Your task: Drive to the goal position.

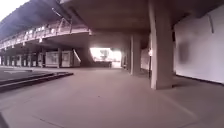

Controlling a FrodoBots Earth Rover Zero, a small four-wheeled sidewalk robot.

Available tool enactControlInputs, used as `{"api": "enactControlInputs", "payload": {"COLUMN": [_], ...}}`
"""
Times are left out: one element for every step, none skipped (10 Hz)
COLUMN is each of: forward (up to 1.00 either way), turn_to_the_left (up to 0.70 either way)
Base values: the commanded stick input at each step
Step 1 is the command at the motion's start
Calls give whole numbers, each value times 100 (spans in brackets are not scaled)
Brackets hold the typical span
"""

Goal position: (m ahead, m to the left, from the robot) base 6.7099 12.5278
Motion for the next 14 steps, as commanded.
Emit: {"api": "enactControlInputs", "payload": {"forward": [85, 85, 85, 85, 85, 85, 85, 85, 85, 85, 85, 85, 85, 85], "turn_to_the_left": [0, 0, 0, 0, 0, 0, 0, 0, 0, 0, 0, 0, 0, 0]}}
